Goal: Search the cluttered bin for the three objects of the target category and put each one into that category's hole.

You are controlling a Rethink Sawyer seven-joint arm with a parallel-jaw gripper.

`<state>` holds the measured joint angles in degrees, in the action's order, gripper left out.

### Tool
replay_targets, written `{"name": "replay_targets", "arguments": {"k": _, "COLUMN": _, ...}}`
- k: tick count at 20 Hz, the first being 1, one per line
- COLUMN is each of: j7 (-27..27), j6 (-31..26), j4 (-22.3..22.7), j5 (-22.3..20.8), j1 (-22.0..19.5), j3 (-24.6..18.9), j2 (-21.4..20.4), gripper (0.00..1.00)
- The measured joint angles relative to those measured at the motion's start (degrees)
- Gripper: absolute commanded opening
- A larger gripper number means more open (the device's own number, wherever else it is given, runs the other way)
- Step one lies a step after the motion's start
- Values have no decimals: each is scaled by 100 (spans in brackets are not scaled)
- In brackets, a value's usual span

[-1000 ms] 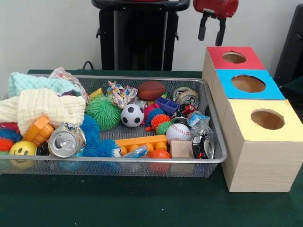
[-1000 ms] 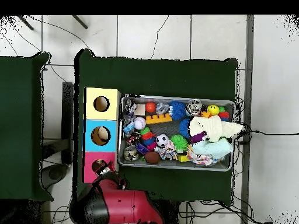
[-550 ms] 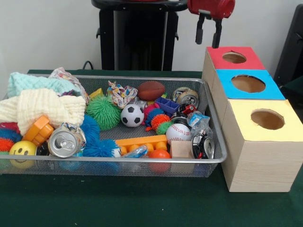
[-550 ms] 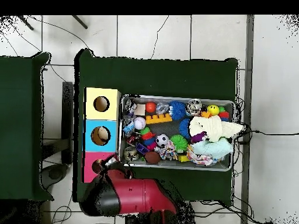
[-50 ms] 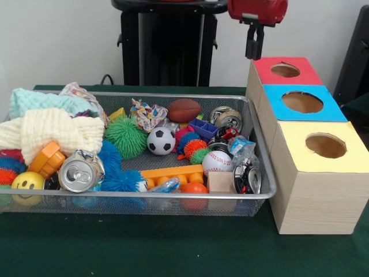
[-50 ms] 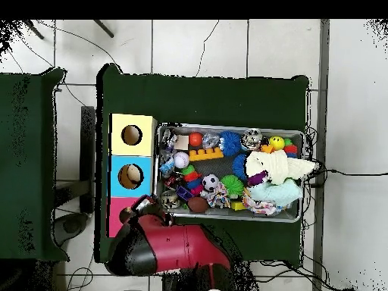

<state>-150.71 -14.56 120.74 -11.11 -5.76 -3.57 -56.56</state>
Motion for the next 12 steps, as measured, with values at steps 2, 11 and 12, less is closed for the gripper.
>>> {"name": "replay_targets", "arguments": {"k": 2, "j7": 0, "j6": -41, "j4": -44, "j5": -46, "j1": -1, "j3": -50, "j2": 5, "gripper": 0}}
{"name": "replay_targets", "arguments": {"k": 11, "j7": 0, "j6": -854, "j4": -616, "j5": -172, "j1": -103, "j3": -514, "j2": 9, "gripper": 0}}
{"name": "replay_targets", "arguments": {"k": 12, "j7": 1, "j6": -949, "j4": -671, "j5": -203, "j1": -148, "j3": -570, "j2": 9, "gripper": 0}}
